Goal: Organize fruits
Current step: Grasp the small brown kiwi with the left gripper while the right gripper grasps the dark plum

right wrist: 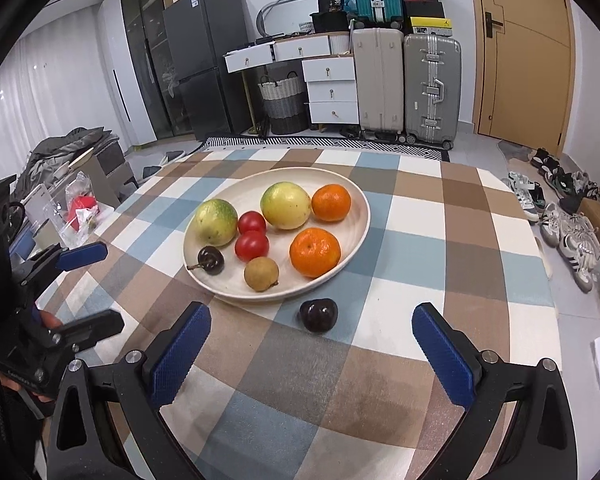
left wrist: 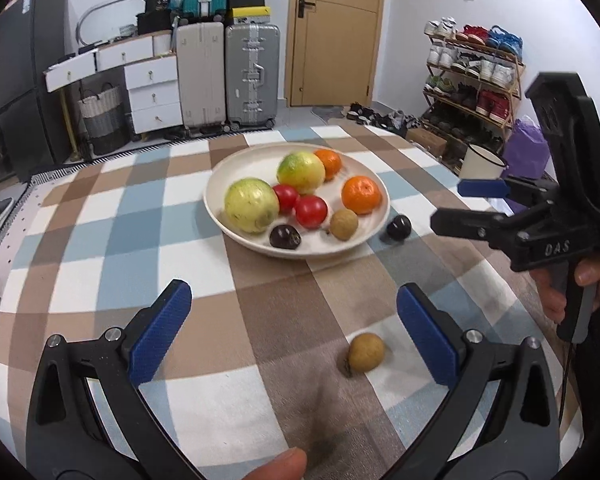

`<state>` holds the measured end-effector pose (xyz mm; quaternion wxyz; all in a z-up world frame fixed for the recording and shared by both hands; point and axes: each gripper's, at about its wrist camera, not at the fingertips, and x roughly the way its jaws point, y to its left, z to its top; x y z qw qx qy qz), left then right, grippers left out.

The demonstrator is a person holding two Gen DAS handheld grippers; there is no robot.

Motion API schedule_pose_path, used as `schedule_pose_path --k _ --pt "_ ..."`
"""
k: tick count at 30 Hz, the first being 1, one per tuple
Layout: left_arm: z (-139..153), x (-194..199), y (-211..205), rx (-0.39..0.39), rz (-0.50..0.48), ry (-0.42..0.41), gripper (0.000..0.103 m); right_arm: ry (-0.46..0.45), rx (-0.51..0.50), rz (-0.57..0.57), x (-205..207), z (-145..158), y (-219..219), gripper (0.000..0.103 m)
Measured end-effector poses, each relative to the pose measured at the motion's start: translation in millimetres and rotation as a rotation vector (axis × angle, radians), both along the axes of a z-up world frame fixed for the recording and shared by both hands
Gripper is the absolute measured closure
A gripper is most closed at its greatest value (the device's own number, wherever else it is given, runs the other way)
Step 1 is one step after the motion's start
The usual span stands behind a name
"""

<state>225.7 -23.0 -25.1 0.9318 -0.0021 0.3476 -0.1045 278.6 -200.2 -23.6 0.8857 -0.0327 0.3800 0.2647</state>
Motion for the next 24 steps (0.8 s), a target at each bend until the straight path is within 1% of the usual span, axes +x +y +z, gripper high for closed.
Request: schedule_pose_path --k 4,8,12,14,16,18,22,24 --pt "-10 -1 -11 0.011 -0.044 0.043 0.000 0.035 -0.004 0.003 3 -10 -1 0.001" --pt "-14 -4 -18 0.024 -0.071 0.059 0.000 0.072 0.019 0.017 6 -17 -2 0.001" --pt "-18 -4 -23 0.032 -0.106 0.090 0.001 0.082 0.011 0.025 7 -22 0 0.001" --pt "-21 -3 -23 0.020 -0.119 0.108 0.003 0.086 0.008 0.026 8 -24 1 0.002" --pt "-24 0 -22 0.008 -0.133 0.132 0.012 0.093 0.000 0.024 9 -26 2 0.005" --pt "-28 1 -23 0.000 -0.151 0.155 0.017 0.095 -0.004 0.023 10 -28 2 0.006" --pt "-34 1 -28 -0.015 -0.190 0.185 0.025 0.102 -0.022 0.025 16 -33 7 0.019" --pt "-37 1 -32 -0.001 -0.200 0.193 0.029 0.108 -0.037 0.033 18 -37 12 0.021"
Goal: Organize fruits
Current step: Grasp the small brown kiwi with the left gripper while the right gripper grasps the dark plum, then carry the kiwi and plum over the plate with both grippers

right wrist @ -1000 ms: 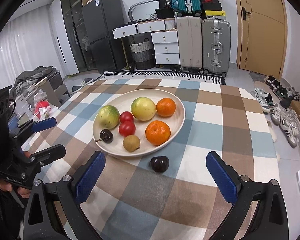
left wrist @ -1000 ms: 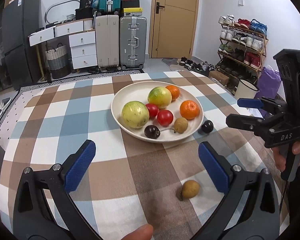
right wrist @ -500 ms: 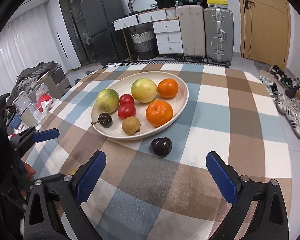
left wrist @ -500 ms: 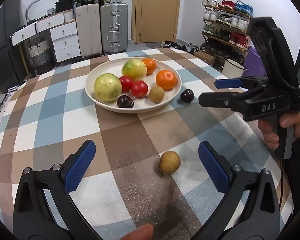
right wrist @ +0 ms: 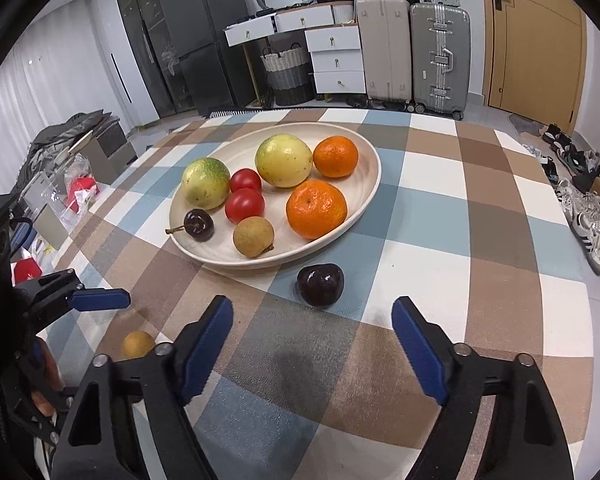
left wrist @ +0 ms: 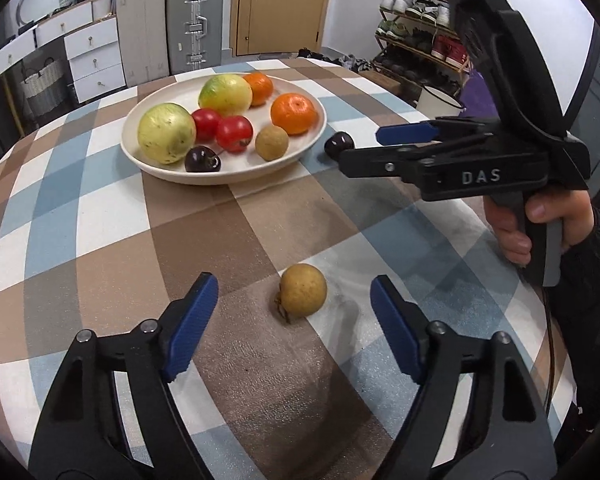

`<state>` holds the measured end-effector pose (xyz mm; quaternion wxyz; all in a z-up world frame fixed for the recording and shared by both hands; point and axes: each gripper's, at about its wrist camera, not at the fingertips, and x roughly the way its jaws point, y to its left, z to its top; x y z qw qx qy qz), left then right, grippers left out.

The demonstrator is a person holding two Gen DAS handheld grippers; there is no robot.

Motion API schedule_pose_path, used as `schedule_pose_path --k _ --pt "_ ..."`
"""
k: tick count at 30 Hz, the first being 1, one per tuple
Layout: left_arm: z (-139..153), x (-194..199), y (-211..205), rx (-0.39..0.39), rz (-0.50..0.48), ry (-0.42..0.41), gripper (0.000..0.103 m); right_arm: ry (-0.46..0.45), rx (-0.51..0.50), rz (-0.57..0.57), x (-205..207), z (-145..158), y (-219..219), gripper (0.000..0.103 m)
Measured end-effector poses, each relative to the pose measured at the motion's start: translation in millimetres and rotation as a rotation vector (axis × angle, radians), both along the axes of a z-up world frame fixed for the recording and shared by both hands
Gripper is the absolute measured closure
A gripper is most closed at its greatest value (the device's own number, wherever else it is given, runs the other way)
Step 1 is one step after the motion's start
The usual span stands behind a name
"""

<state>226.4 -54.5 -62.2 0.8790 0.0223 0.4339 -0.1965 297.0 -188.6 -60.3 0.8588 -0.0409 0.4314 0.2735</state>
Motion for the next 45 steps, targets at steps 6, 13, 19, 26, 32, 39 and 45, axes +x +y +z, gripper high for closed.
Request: schedule_pose_path --k 6,13,19,26,32,39,45 --pt "-4 -3 -6 0.006 -0.040 0.008 0.043 -0.003 -0.018 0.016 4 -2 9 0.036" --pt "-4 -3 -4 -0.002 -0.042 0.001 0.060 -0.001 -0.040 0.007 10 -5 15 0.048" --pt "-3 -4 -3 -0.013 -0.050 0.001 0.081 -0.005 -0.041 -0.003 13 -5 14 0.052" --pt "1 -6 -2 -0.020 -0.052 -0.025 0.081 -0.013 -0.058 -0.005 12 -7 15 0.067" --pt "4 -4 5 -0.031 -0.026 -0.039 0.081 -0.036 -0.068 -0.009 10 -5 14 0.075" --pt "9 -2 12 -0.047 0.009 -0.062 0.081 -0.055 -0.067 0.003 5 -2 15 0.076" --pt "16 -2 20 -0.059 0.054 -0.094 0.081 -0.076 -0.049 0.019 -3 5 15 0.075"
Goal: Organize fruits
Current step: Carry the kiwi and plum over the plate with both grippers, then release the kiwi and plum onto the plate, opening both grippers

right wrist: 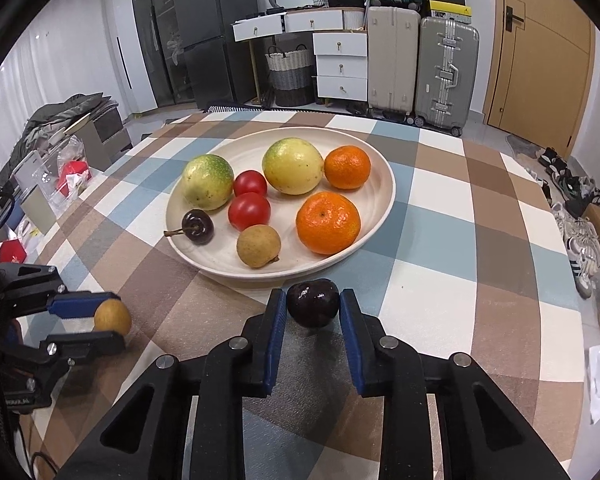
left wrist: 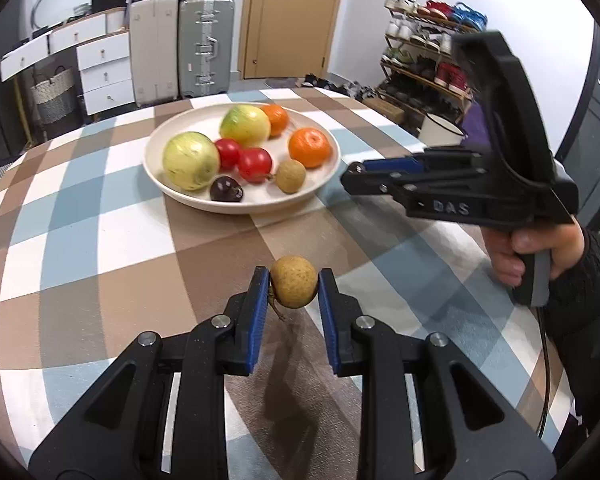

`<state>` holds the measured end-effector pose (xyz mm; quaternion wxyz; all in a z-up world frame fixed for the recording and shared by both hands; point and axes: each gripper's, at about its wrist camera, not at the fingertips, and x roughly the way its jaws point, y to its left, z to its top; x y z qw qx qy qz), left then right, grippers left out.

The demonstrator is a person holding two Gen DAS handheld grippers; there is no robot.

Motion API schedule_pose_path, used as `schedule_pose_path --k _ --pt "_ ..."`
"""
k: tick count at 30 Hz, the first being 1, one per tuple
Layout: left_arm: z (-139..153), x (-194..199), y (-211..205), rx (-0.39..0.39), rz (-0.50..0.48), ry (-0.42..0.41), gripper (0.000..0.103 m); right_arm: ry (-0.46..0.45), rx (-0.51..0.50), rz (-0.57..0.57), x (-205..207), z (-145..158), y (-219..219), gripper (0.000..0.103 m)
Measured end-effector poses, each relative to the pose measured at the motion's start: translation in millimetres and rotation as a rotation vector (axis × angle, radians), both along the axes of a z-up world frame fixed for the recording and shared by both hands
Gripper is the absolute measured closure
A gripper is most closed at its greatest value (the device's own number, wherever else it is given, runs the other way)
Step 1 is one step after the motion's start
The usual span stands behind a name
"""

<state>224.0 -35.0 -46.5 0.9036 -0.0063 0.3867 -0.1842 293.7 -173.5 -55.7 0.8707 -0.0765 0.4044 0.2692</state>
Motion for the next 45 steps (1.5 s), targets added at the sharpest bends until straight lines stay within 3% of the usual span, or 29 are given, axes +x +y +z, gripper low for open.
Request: schedule_pose_path --k 14,25,45 --pt "39 6 24 -0.001 0.143 -0.105 0.081 -0.075 0.107 -0.010 -15 42 -10 0.075" --pt "78 35 20 0.010 0.190 -0.176 0.081 -0.115 0.109 0.017 -5 71 0 0.075" --pt "62 119 21 0.034 0.203 -0.167 0.081 -0.081 0.111 0.028 54 65 15 0.075"
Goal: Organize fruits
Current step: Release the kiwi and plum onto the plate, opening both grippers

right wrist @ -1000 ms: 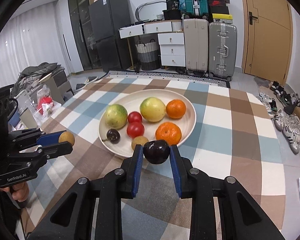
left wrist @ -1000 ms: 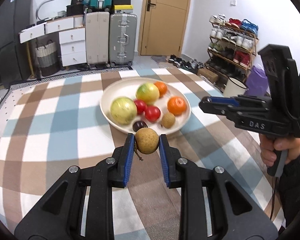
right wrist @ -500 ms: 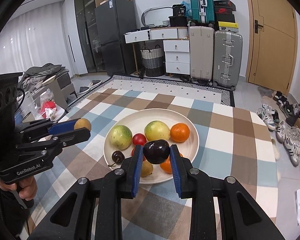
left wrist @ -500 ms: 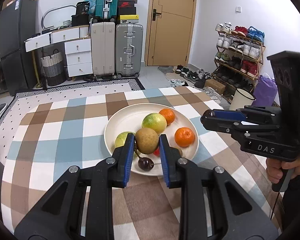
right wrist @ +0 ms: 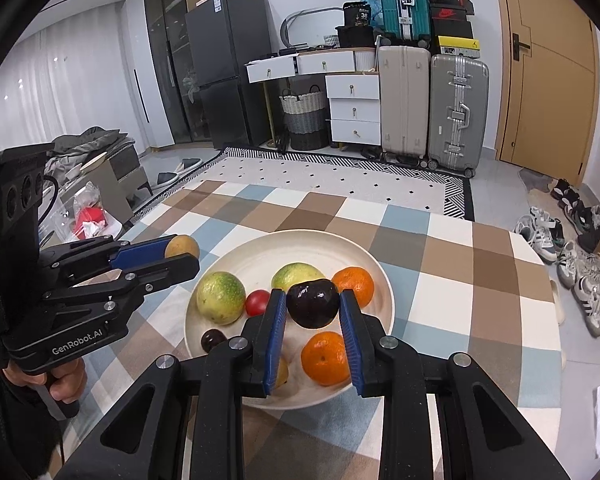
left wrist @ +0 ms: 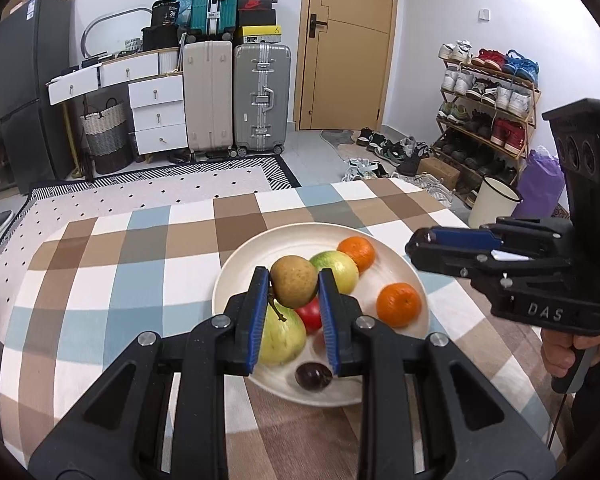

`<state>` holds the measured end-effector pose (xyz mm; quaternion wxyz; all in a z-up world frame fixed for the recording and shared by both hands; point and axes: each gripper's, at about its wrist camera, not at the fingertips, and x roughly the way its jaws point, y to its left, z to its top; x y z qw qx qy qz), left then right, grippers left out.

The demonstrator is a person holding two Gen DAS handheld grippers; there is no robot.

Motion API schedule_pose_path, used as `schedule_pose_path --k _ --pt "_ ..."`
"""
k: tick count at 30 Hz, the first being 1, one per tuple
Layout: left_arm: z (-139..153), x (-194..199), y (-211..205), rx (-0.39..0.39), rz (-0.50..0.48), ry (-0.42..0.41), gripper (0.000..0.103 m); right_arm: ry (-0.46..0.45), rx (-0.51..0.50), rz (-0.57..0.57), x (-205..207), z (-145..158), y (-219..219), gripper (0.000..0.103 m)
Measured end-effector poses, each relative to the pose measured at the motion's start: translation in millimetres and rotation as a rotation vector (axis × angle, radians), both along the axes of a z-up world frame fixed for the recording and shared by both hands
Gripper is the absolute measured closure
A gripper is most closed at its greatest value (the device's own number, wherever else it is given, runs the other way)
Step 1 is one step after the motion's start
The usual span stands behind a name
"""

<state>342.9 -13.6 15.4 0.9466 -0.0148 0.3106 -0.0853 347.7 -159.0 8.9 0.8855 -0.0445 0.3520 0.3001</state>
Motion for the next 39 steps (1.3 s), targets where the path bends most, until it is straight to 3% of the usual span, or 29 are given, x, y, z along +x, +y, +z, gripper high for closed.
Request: schedule_pose_path --k 18,36,39 --pt "-39 40 -2 0.031 -0.017 0.053 0.081 0.051 -0.046 0.028 24 -31 15 0.075" --pt "-38 29 -10 0.018 -0.058 0.049 0.081 0.063 -0.052 0.053 21 -38 25 0.075" --pt "-36 28 -9 0.013 -0.061 0.054 0.080 0.059 -0.042 0.043 22 -35 21 0.069"
